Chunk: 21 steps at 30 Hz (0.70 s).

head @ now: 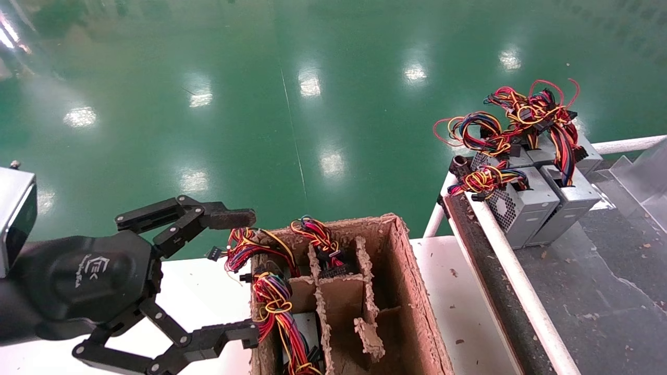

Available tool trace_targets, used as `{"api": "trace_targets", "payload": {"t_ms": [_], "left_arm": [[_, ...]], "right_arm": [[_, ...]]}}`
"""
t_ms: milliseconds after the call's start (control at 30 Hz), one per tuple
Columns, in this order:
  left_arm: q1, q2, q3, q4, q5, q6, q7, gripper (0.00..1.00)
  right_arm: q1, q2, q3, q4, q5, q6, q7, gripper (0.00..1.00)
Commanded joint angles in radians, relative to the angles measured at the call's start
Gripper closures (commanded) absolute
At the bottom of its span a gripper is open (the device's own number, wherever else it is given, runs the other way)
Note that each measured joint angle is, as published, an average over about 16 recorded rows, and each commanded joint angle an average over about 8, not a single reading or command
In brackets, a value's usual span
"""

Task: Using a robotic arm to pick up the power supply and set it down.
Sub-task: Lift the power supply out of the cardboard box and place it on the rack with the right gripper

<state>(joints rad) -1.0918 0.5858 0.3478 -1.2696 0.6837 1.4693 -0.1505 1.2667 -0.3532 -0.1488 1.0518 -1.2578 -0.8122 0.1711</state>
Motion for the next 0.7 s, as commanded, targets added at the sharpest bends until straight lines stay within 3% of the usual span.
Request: {"api": "trace_targets", "payload": {"t_ms": [33,333,700], "left_arm": [[0.0,0.0,0.0,0.0,0.0,0.0,0.0,0.0],[0.0,0.0,0.0,0.0,0.0,0.0,0.0,0.0],[0.0,0.0,0.0,0.0,0.0,0.0,0.0,0.0]], "right_arm": [[-0.018,0.008,-0.01,-0.027,-0.003,-0.024,-0.003,1.0],[-0.116,0.0,-0.009,-0.026,0.055,-0.09,-0.052,1.0],[-0.115,-0.065,-0.036,0.025,0.028,-0.054,-0.051,1.0]]}}
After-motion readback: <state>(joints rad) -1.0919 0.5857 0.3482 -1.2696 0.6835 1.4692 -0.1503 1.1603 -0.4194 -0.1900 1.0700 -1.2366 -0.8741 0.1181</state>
